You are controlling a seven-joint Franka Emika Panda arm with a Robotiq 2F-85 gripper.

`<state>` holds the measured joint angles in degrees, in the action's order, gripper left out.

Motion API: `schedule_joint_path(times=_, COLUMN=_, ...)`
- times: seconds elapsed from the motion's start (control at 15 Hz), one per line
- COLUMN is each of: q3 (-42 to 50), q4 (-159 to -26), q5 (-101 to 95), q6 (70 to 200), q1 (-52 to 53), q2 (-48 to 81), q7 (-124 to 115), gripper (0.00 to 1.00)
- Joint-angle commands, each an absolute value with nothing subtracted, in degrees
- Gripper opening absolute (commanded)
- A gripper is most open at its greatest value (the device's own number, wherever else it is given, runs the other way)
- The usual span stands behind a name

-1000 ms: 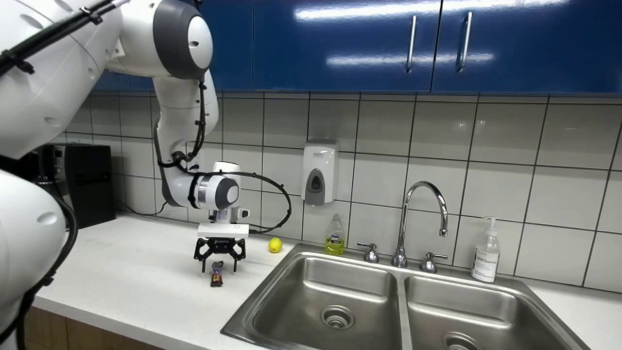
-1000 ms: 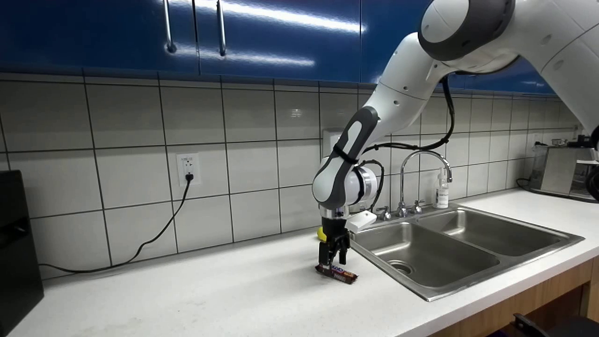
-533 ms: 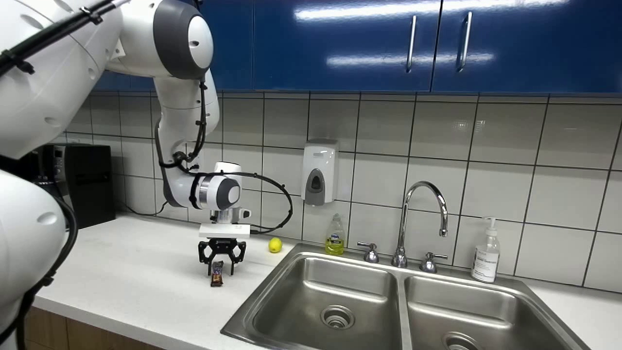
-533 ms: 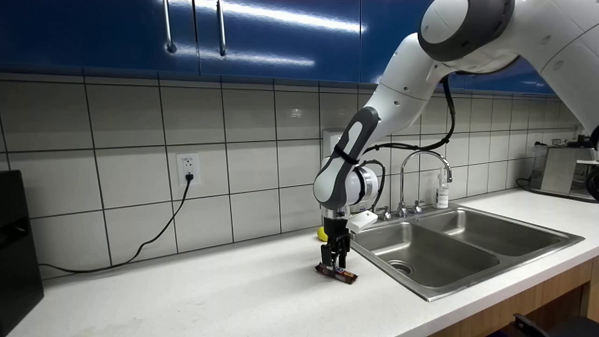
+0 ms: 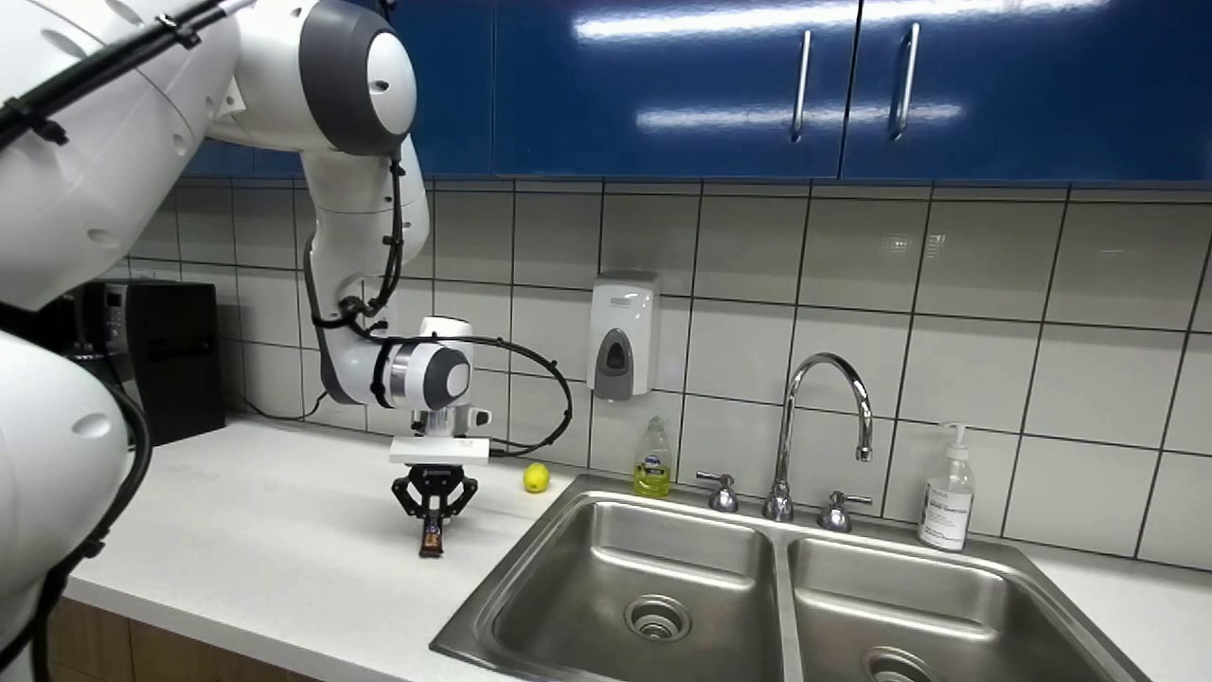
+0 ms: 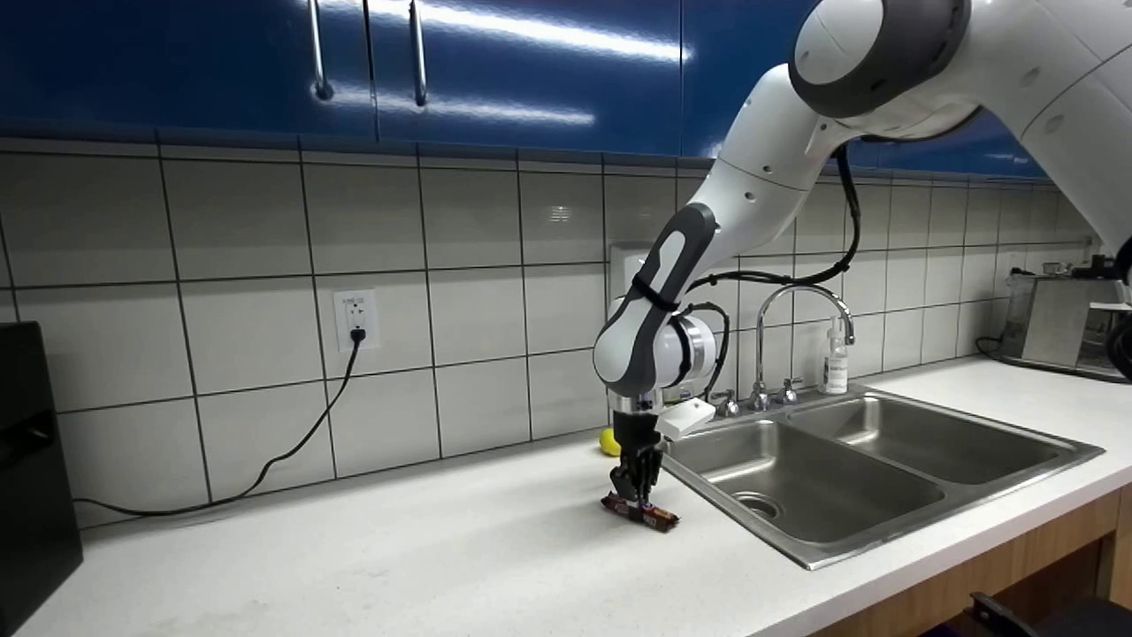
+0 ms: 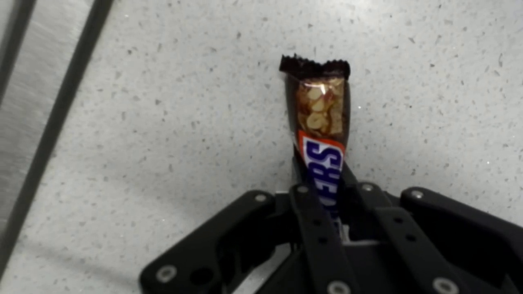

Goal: Put the brown packet inside the sink on the left.

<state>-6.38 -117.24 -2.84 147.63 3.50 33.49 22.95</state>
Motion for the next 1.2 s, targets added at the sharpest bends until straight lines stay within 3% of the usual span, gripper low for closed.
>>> schedule_joint_path(times=0.0, q3=-6.11, q4=-116.26, q5=-4.3, q6=146.37, q1=3.11, q2=33.51, q7=20.21, gripper=0.04)
schedule_joint_path(times=1.13, q3=-4.12, q4=-117.96, q5=-0.9, q6=143.34, q1=1.68, q2=23.9, q7=10.2, gripper=0.04)
